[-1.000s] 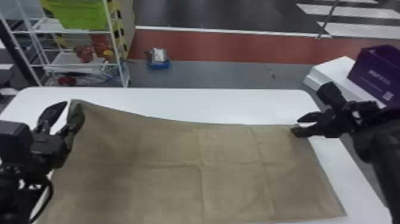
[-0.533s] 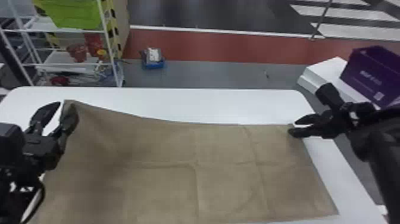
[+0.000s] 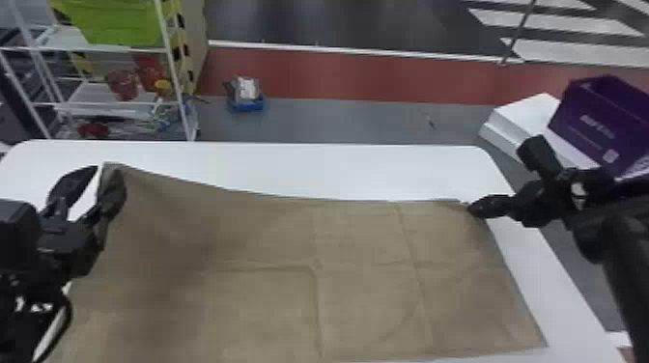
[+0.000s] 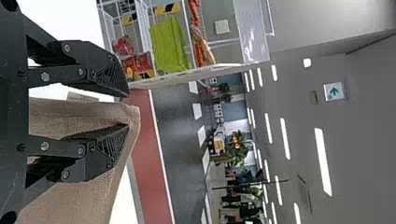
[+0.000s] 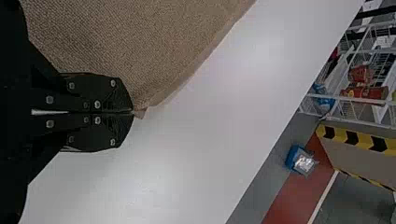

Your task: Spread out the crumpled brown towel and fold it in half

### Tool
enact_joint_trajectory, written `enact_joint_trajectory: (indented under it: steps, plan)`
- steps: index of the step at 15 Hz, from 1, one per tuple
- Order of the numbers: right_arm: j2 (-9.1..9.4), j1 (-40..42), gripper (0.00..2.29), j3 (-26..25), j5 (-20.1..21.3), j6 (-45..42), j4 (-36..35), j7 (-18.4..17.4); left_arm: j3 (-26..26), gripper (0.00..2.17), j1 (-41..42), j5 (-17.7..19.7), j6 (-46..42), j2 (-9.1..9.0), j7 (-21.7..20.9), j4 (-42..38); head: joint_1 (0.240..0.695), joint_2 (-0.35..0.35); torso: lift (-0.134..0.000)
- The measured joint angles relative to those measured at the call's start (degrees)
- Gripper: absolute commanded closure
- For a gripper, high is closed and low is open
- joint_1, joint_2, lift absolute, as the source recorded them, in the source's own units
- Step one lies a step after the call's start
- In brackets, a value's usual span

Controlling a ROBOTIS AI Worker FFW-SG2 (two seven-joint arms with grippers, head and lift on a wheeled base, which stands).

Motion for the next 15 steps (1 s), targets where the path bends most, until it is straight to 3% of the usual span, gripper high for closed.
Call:
enact_joint_trajectory:
  steps: [4,9,15]
  plan:
    - [-0.34,7.2,1.45,-5.9,-3.3,-7.0,-8.3,1.2,0.1,0.79,0.2,-0.2,-0.1,0.00,-0.2,-0.2,0.695,-0.131,-0.124]
    - [-0.50,11.4,1.45,-13.5,-7.3,-21.4,-11.5,1.9,0.4,0.79,-0.1,0.1,-0.7,0.00,-0.4,-0.2,0.695,-0.148,-0.124]
    - [-0.19,17.6,1.45,-18.0,-14.3,-23.9,-20.1,3.9,3.0,0.79,1.7,1.7,-2.9,0.00,-0.7,-0.3,0.695,-0.140,-0.124]
